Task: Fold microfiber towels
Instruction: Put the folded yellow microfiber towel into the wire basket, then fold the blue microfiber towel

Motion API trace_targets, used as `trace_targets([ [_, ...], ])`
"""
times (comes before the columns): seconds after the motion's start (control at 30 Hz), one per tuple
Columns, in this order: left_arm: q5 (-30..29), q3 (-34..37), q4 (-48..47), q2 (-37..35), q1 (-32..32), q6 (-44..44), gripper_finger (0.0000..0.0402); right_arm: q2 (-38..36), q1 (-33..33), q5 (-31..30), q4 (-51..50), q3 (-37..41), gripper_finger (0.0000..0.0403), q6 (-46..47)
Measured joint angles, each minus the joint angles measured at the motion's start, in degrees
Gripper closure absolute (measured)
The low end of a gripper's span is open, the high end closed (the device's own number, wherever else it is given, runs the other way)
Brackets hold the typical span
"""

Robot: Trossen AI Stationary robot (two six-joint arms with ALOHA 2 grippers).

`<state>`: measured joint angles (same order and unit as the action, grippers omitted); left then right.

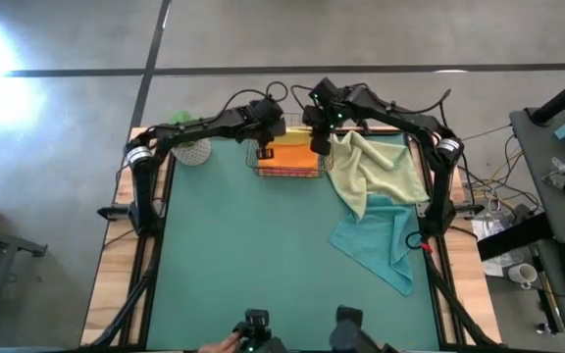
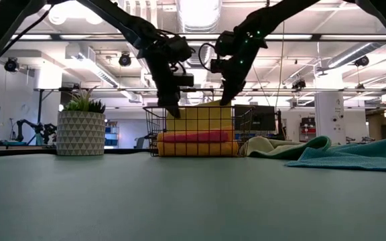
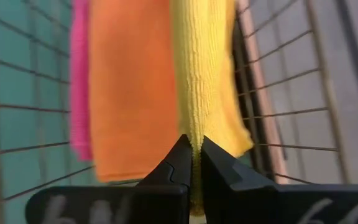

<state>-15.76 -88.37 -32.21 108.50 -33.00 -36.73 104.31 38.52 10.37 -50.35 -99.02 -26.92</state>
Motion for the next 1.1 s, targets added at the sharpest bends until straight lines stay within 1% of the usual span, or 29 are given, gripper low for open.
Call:
trace_targets([
  [0.1,2.2,0.1,-0.3,-0.8,0.3,0.4,0.04,0.0,-0.4,1.2,-0.8,0.8,0.0394,0.3],
  [0.2,3.0,-0.5,-1.1,-1.2,0.5,0.5,0.0393,-0.1,-0.6,1.6,-0.7,2.0,0.0394,0.3],
  [0.37,3.9,-1.7,-4.5,-1.3,0.7,3.3,0.0352,-0.1,-0.8,1.7,-0.8,3.8,0.039,0.9],
  [0.57,6.7,-1.7,-9.7,-1.4,1.2,3.5,0.0295,-0.1,-0.8,2.6,-0.8,4.6,0.0372,0.9],
  [0.67,9.1,-1.7,-12.6,-1.5,1.3,4.8,0.0271,-0.1,-0.8,6.3,-0.8,4.6,0.0357,1.0],
  [0.77,9.7,-1.7,-13.9,-1.8,1.4,6.4,0.0252,-0.1,-0.9,9.3,-0.8,4.6,0.0333,1.5],
  [0.93,9.7,-1.7,-13.9,-4.4,1.7,6.4,0.0239,-0.1,-1.1,9.2,-0.9,4.6,0.0285,2.4],
  [1.1,9.4,-1.8,-13.9,-9.2,1.8,6.5,0.0238,-0.1,-1.1,9.1,-5.7,1.8,0.0253,2.6],
])
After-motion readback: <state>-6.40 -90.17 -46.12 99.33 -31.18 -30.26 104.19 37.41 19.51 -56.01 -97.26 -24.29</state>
